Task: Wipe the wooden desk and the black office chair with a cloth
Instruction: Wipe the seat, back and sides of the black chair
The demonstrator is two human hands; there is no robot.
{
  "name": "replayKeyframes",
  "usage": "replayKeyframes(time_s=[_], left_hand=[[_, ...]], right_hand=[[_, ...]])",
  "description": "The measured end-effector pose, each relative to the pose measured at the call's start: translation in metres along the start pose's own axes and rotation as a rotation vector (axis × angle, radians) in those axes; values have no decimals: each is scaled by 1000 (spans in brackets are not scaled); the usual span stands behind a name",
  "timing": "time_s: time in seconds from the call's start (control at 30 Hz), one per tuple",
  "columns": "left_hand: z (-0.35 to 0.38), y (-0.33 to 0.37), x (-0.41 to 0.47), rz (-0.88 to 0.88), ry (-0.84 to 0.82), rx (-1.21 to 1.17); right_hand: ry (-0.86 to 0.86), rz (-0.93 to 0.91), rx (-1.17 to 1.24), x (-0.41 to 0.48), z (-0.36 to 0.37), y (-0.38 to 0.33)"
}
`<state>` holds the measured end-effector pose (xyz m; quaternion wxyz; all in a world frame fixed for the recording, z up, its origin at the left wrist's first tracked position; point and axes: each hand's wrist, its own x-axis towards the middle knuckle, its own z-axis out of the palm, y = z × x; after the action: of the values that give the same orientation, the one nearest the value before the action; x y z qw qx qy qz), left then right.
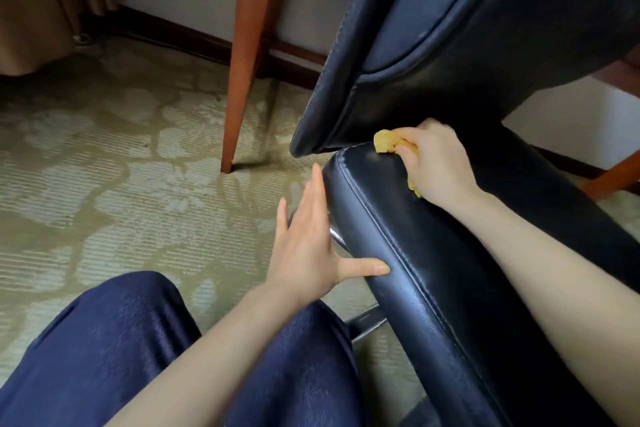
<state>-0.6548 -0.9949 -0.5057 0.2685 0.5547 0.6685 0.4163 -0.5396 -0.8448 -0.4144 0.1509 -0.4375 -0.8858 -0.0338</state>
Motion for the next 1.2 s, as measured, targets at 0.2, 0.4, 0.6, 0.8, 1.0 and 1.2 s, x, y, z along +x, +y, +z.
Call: replayKeyframes(time_s=[0.2, 0.4, 0.6, 0.8, 1.0, 1.2], left_hand=[[19, 2, -27, -290, 81, -108], [18, 2, -22, -326, 101, -10], [20, 1, -18, -343, 129, -15], [18, -1, -12, -367, 76, -19], [-16, -9, -12, -354, -231, -155], [-39, -1, -16, -177, -176, -136]], right_hand=[[-24, 165, -198, 13, 8, -36], [-59, 54, -127, -1, 3, -56], [-30, -209, -243, -8, 7, -79], [-183, -624, -388, -19, -1, -80], [-200, -659, -340, -71, -25, -56], [-121, -788, -362, -136, -44, -24]])
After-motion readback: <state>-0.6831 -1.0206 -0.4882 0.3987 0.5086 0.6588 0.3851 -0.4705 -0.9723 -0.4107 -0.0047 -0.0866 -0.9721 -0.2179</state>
